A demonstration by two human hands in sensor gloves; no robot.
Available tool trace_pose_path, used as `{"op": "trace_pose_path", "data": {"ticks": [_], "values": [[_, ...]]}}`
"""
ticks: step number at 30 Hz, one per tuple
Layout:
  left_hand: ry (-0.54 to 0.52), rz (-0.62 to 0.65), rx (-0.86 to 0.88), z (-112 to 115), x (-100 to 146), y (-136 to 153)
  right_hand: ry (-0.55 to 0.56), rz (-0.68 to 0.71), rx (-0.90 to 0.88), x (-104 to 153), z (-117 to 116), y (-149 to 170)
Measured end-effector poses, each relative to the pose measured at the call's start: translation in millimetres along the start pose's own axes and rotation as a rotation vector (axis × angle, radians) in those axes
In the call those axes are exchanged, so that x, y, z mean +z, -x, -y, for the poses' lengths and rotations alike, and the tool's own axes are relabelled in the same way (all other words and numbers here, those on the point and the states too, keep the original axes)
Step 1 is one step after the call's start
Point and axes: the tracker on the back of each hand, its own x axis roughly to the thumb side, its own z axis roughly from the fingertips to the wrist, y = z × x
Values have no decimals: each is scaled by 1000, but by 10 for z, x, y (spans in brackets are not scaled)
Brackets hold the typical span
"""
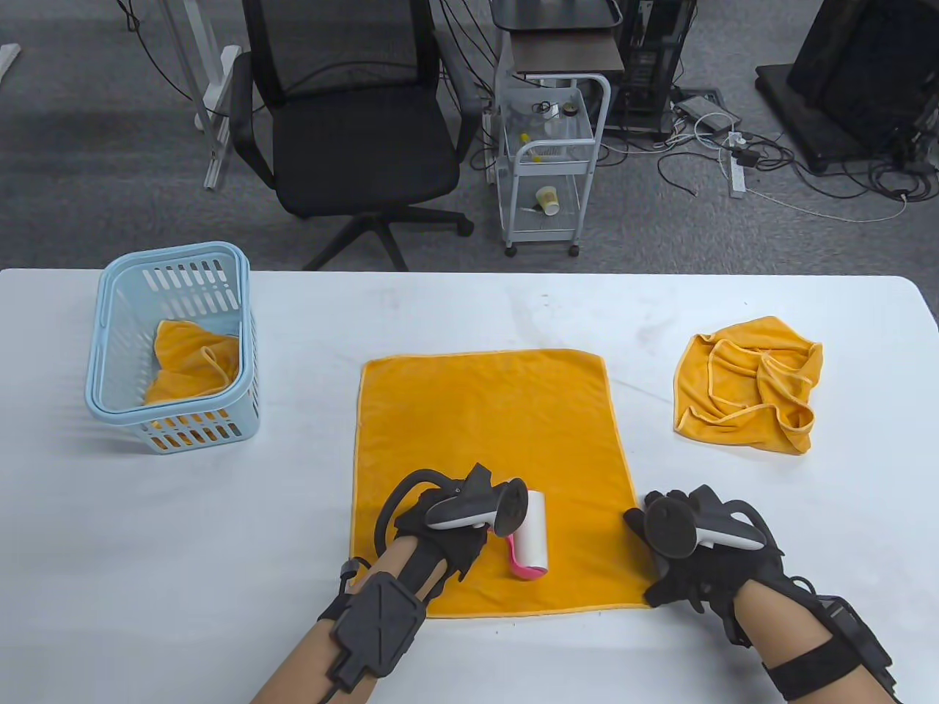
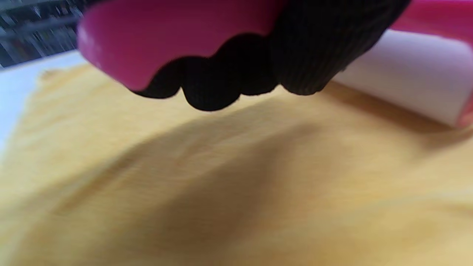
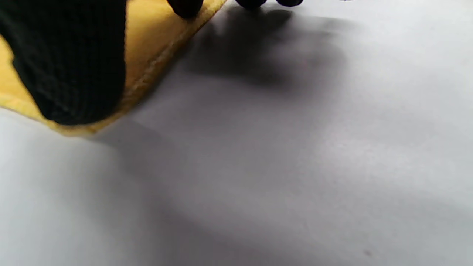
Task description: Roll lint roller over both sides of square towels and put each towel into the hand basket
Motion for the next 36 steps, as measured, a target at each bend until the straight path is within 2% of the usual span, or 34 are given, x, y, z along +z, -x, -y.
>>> {"op": "trace_pose_path", "data": {"ticks": [4,8,11,12,14,16,18,23,26,30,36], "values": [[68,-132,-155,63,140,367,-1,-1,-1,-2,0,1],[145,-284,-281,219,330,847,-1,0,0,-4,0,1],[183,-334,-286,258,419,1086,-1,1,1,-4,-1,1],[193,-320,-232,238,422,1141,-1,1,1,-5,-1,1],[186,-293,-109,180,395,1159,-1,1,2,-5,-2,1],[116,-236,5,45,288,1065,-1,1,2,-6,-4,2],[30,-143,127,-107,106,820,-1,2,-3,-7,-6,4],[-67,-32,174,-249,-294,260,-2,2,-8,-6,-9,7],[-70,-44,151,-199,-424,162,-3,0,-10,-5,-11,10],[-13,-143,33,-64,-417,397,-3,0,-16,-6,-14,13],[115,-356,-216,124,-102,1073,-6,2,-16,-9,-14,14]]}}
